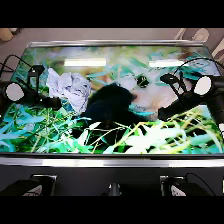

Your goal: Fold the shirts.

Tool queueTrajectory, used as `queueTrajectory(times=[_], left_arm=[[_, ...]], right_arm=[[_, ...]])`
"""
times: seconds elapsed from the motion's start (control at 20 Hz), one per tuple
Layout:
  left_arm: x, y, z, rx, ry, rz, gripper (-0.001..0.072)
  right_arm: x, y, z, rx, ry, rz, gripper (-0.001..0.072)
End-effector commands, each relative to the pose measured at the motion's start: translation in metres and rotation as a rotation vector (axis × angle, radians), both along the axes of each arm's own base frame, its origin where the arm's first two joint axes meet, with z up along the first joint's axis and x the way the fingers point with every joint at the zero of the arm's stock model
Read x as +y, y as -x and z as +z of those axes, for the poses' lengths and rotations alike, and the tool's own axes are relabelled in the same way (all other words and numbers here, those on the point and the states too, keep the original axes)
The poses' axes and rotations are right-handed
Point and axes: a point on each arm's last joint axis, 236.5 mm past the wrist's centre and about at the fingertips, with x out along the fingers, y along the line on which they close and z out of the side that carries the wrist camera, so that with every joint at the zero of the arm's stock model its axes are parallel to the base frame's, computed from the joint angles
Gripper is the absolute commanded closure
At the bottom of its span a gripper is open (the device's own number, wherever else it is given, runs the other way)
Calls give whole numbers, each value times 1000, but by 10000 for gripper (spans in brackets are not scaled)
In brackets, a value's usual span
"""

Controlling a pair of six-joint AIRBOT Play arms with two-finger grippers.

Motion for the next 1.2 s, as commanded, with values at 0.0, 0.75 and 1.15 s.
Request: queueTrajectory(times=[0.0,0.75,1.15], left_arm=[[0,0,0,-1,0,0,112],[0,0,0,-2,0,1,112],[-10,-28,-10,-51,57,68,112]], right_arm=[[0,0,0,1,0,1,98],[1,-61,18,-270,-11,-31,98],[0,-73,23,-323,-10,-30,97]])
